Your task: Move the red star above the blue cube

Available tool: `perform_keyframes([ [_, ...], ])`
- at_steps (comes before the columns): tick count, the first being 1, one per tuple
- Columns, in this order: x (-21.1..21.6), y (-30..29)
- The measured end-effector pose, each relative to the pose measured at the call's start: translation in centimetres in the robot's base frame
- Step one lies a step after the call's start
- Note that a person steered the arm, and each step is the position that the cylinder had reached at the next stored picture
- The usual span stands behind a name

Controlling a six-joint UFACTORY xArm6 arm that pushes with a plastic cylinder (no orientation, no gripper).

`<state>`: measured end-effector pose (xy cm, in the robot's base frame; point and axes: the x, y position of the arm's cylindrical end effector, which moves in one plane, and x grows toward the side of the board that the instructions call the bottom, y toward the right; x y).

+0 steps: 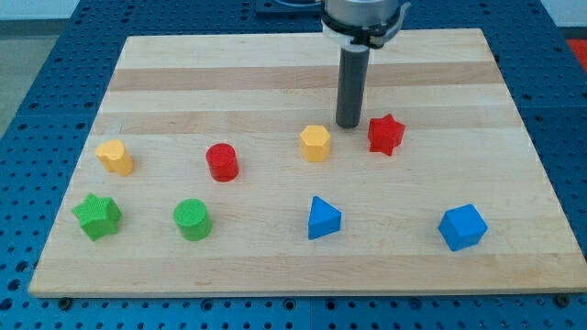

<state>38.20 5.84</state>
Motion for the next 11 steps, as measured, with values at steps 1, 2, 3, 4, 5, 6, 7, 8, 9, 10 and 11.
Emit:
perform_keyframes([
  [1, -0.8, 0.0],
  [2, 0.8, 0.0],
  [3, 3.3, 1.3],
  [4, 4.4, 5.1],
  [5, 4.4, 8.2],
  [6, 4.4, 9.3],
  [7, 4.4, 9.3],
  [8, 4.0, 9.3],
  [9, 1.3, 9.3],
  [10, -2.9, 9.4],
  [11, -3.3, 10.8],
])
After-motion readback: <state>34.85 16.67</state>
